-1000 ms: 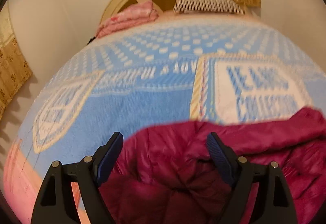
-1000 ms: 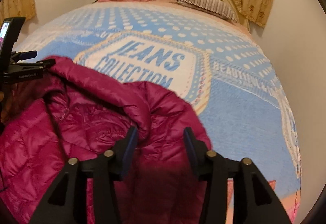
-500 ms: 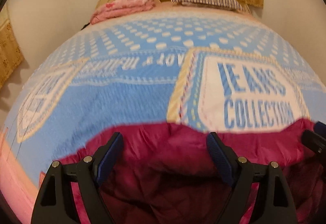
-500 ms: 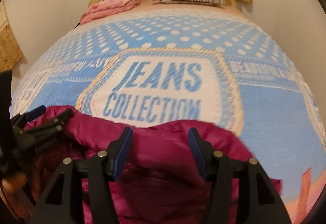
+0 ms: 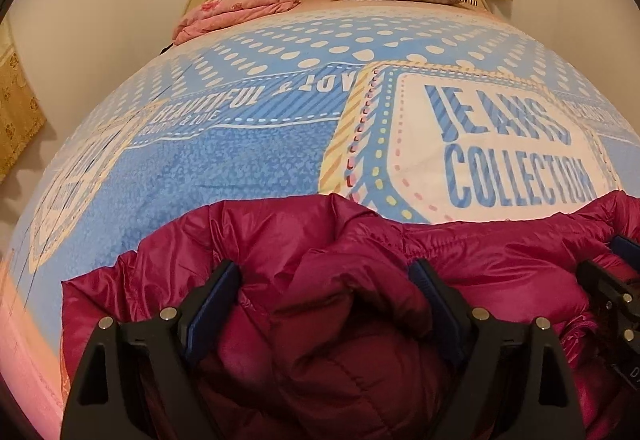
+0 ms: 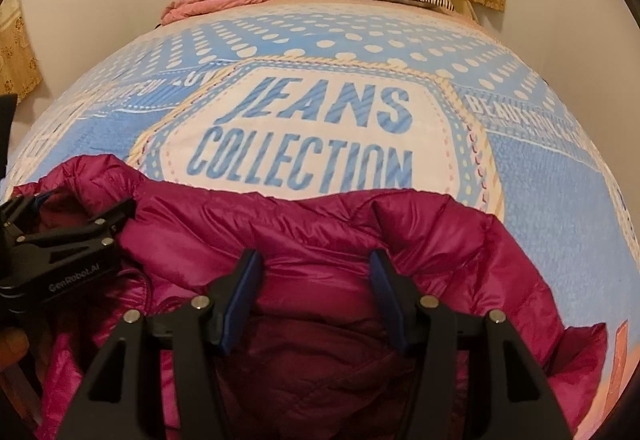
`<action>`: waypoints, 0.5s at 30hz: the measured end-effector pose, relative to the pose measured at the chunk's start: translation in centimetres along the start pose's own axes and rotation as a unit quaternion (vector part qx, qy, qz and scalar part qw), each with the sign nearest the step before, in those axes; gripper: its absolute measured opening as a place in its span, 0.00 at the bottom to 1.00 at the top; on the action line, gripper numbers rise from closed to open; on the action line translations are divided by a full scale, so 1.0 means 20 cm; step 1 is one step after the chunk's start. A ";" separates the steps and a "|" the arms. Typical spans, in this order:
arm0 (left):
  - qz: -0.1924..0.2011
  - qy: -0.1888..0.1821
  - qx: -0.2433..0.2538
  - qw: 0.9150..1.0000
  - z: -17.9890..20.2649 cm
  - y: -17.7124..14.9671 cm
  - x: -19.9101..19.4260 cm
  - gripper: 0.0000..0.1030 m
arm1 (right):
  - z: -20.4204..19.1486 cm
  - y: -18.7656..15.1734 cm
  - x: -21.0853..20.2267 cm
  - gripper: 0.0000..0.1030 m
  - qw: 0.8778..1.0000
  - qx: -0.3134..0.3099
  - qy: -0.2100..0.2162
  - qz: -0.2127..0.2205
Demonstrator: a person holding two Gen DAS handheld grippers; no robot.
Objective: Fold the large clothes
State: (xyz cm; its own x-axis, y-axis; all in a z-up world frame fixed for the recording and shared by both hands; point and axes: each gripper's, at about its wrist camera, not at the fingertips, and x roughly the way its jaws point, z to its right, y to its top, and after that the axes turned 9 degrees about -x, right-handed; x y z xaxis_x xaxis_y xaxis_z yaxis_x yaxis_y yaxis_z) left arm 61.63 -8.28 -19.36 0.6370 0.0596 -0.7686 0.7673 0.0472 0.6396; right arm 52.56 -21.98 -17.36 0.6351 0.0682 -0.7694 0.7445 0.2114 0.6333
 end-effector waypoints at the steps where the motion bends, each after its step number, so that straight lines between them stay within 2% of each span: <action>1: 0.000 0.000 -0.001 1.000 0.00 0.00 0.00 0.86 | 0.00 0.00 0.01 0.57 1.000 -0.001 -0.003 0.001; 15: -0.004 0.000 -0.005 1.000 -0.01 0.00 0.02 0.89 | -0.03 -0.01 0.03 0.59 1.000 -0.013 -0.019 0.000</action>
State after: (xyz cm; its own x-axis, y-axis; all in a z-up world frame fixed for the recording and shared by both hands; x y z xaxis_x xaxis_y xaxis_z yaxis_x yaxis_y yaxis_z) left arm 61.75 -7.99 -19.63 0.6315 0.0598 -0.7731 0.7710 0.0575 0.6342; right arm 52.66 -21.40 -18.06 0.6423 0.0309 -0.7658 0.7399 0.2359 0.6300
